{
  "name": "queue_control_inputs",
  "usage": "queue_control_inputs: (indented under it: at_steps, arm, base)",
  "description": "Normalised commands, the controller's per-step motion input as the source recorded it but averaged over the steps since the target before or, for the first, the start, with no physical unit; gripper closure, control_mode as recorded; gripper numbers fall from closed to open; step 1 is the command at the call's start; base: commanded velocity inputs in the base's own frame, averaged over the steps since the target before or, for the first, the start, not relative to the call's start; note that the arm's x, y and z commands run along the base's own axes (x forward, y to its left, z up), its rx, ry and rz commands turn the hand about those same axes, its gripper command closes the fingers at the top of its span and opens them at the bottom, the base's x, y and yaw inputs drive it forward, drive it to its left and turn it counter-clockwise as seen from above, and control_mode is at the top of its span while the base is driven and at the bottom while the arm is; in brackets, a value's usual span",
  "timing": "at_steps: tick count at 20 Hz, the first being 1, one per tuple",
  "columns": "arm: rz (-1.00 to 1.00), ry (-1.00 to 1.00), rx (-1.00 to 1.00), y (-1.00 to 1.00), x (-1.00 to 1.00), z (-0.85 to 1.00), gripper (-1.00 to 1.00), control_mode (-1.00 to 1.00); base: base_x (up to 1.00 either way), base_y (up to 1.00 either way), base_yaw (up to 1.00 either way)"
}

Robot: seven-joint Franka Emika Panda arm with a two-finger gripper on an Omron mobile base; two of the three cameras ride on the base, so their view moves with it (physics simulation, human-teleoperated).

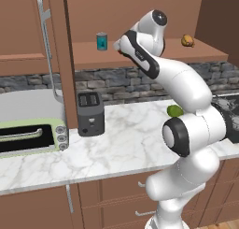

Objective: Pick the cans from the counter and place them in their designated side in the cabinet.

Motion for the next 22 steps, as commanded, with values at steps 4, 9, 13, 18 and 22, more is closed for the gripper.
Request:
queue_control_inputs:
  at_steps: [4, 9, 13, 18, 22]
  arm:
    - [0.0, -0.05, 0.0, 0.0, 0.16, -0.04, -1.0, -1.0]
    - [0.0, -0.06, 0.0, 0.0, 0.2, -0.01, -1.0, -1.0]
    - [0.0, -0.07, 0.0, 0.0, 0.15, 0.0, -1.0, -1.0]
    - [0.0, -0.07, 0.0, 0.0, 0.12, 0.0, -1.0, -1.0]
    - [0.0, -0.07, 0.0, 0.0, 0.15, -0.02, -1.0, -1.0]
  base:
    - [0.0, 0.0, 0.0]
    - [0.0, 0.0, 0.0]
    - [0.0, 0.0, 0.0]
    - [0.0, 0.0, 0.0]
    - [0.0, 0.0, 0.0]
